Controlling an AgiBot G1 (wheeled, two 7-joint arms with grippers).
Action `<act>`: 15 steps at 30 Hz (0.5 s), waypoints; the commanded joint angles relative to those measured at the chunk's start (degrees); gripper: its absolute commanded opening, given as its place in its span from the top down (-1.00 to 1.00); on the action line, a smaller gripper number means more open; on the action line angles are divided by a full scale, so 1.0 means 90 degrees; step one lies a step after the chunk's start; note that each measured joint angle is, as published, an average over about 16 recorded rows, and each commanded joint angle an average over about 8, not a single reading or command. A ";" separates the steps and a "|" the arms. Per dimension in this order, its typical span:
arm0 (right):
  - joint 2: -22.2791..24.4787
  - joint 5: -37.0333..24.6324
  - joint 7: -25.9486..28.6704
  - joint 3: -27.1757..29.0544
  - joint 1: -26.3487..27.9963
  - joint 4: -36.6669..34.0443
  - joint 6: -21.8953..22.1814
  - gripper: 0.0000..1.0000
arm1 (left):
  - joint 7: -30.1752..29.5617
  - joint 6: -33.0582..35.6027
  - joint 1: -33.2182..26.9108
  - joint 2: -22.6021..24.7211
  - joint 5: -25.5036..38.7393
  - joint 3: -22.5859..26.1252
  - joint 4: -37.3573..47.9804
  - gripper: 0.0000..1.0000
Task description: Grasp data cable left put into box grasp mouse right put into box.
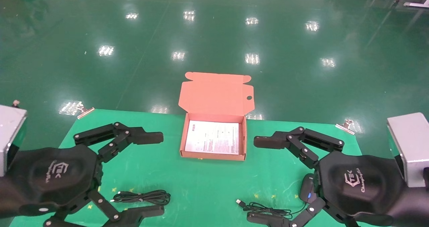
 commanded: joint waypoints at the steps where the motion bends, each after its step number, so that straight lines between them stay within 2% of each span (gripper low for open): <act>1: 0.0000 0.0000 0.0000 0.0000 0.0000 0.0000 0.0000 -1.00 | 0.0000 0.0000 0.0000 0.0000 0.0000 0.0000 0.0000 -1.00; 15: 0.0000 0.0004 -0.0002 0.0004 -0.0003 0.0000 -0.0003 -1.00 | -0.0002 -0.0009 -0.0005 0.0006 0.0012 0.0007 0.0004 -1.00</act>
